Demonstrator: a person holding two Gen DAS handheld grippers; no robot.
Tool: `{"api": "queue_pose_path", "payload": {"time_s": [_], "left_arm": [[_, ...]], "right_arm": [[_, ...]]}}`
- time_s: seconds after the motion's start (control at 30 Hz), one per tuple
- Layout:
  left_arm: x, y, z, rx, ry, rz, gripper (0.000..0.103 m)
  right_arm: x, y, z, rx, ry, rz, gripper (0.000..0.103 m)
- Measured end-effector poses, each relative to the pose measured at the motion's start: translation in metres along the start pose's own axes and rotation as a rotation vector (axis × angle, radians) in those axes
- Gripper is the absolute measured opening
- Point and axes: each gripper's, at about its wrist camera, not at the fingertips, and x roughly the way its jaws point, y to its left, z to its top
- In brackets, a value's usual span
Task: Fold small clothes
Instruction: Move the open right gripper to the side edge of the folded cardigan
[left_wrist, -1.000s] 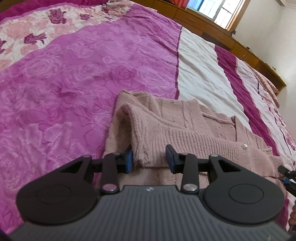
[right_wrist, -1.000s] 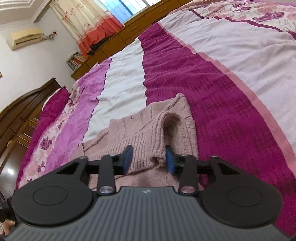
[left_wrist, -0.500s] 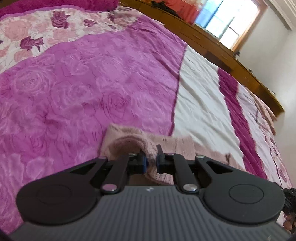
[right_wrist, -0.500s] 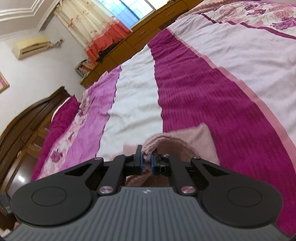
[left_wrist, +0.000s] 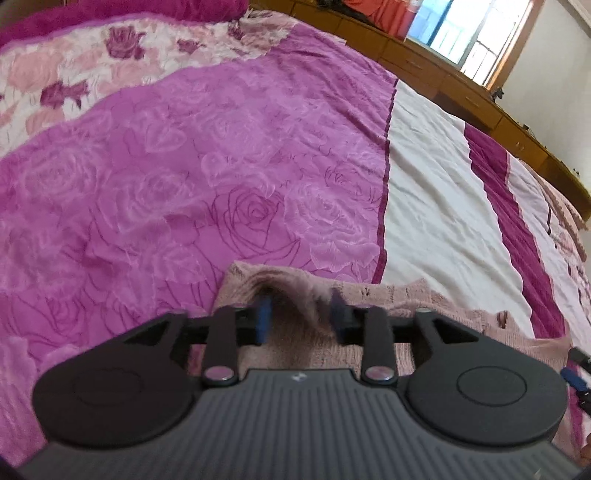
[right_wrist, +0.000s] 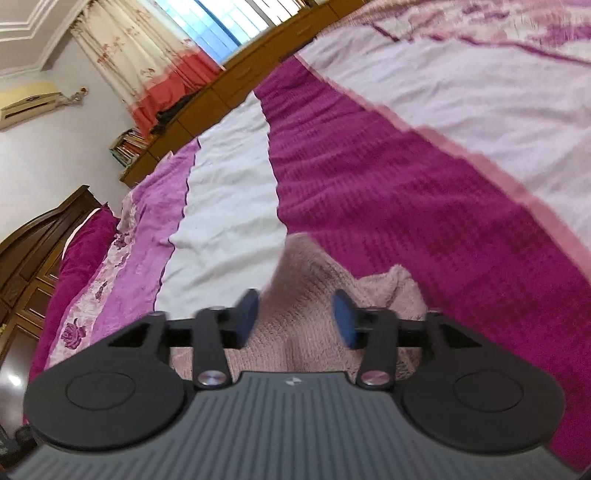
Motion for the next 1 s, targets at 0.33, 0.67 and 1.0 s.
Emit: {"api": "queue_pose_path", "payload": {"time_s": [0.33,0.67,1.0], "left_arm": [[-0.025,0.006,-0.003,0.026,-0.009,0.005,0.045],[-0.044,0.006,-0.029,0.104,0.056,0.029,0.045],[-0.073,-0.001,-0.048,0.156,0.102,0.052,0.045]], "right_arm": [[-0.040,0.007,-0.017,-0.108,-0.013,0.024,0.061],[-0.096,0.009,-0.058,-0.213,-0.013,-0.001,0.063],[-0.120,0.002,-0.076,-0.219,0.009,-0.025,0.066]]}}
